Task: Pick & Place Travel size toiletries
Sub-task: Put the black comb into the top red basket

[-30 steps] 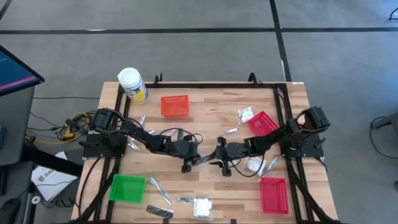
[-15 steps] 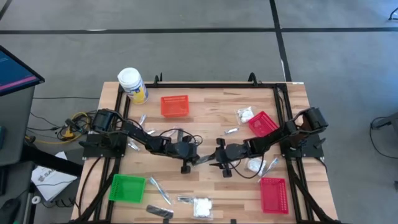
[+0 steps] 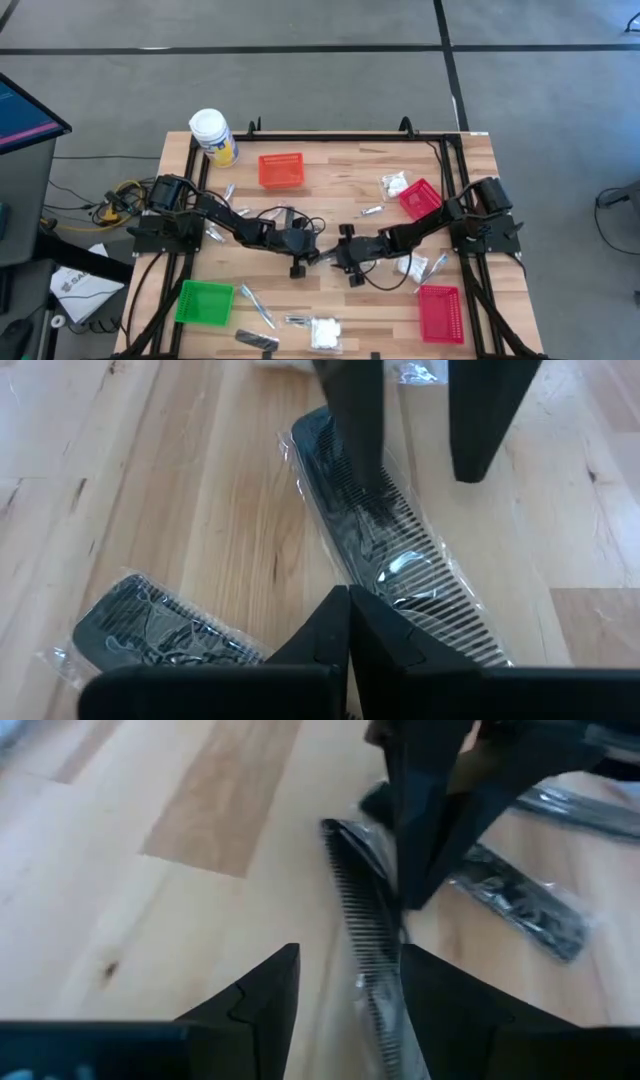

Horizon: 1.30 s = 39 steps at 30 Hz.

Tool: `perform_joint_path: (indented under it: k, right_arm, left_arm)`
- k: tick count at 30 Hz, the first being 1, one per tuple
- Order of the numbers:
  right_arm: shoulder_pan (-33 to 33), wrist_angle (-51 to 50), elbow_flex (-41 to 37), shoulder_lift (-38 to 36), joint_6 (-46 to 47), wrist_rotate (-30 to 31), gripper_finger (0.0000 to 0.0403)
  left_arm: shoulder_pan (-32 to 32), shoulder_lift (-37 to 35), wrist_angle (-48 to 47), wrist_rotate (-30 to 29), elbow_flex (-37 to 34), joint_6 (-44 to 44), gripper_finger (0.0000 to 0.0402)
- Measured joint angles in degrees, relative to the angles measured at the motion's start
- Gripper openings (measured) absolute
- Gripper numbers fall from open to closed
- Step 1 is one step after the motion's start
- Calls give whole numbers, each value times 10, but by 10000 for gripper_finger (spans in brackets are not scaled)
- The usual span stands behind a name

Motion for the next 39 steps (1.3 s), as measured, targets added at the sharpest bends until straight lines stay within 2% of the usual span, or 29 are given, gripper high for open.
perform_joint_path:
  k: [6, 14, 23, 28, 34, 39]
  right_arm:
    - [11, -24, -1, 0, -17, 78, 185]
    - [17, -27, -1, 0, -37, 97, 199]
    - [17, -50, -1, 0, -52, 130, 191]
    - [17, -49, -1, 0, -52, 189, 181]
    - [17, -30, -1, 0, -61, 192, 163]
    - [17, -15, -1, 0, -62, 164, 146]
  left_arm:
    - [0, 0, -1, 3, 0, 0, 3]
    - [0, 0, -1, 6, 0, 2, 3]
    - [8, 0, -1, 24, 0, 2, 3]
    - [8, 0, -1, 34, 0, 1, 3]
    - [8, 0, -1, 37, 0, 2, 3]
    - [8, 1, 0, 37, 0, 2, 3]
